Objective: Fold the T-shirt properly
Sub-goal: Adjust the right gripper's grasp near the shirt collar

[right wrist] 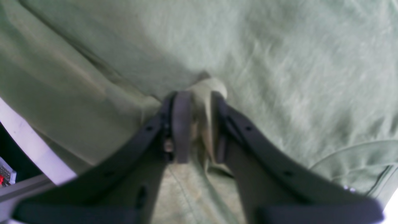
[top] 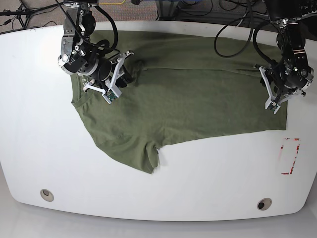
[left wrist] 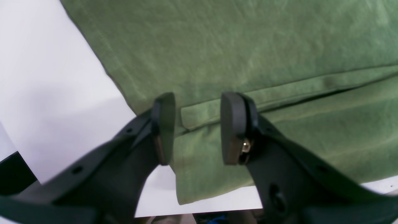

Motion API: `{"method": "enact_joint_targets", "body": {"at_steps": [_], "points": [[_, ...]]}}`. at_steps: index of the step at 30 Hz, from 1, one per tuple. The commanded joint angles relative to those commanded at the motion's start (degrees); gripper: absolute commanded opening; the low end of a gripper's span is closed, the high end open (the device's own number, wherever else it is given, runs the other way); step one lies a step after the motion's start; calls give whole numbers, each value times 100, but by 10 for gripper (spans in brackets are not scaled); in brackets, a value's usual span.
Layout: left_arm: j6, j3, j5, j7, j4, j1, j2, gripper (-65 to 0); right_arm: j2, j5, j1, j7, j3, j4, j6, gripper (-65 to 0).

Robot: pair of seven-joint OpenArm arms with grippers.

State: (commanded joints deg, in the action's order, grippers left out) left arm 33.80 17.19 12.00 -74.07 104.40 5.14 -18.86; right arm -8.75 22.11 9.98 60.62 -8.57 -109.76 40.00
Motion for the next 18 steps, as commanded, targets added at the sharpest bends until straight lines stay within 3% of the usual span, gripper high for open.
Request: {"method": "enact_joint_targets", "body": {"at_steps": [4, 14, 18], "points": [[0, 0, 0, 0, 0, 0, 0, -424, -211, 0, 18, 0, -53, -53, 0, -320], [0, 0, 0, 0, 0, 0, 0, -424, -316, 35, 273, 0, -1846, -79, 0, -325], [0, 0, 0, 0, -9, 0, 0, -424, -316, 70, 281, 9, -2066, 141, 0, -325]]}}
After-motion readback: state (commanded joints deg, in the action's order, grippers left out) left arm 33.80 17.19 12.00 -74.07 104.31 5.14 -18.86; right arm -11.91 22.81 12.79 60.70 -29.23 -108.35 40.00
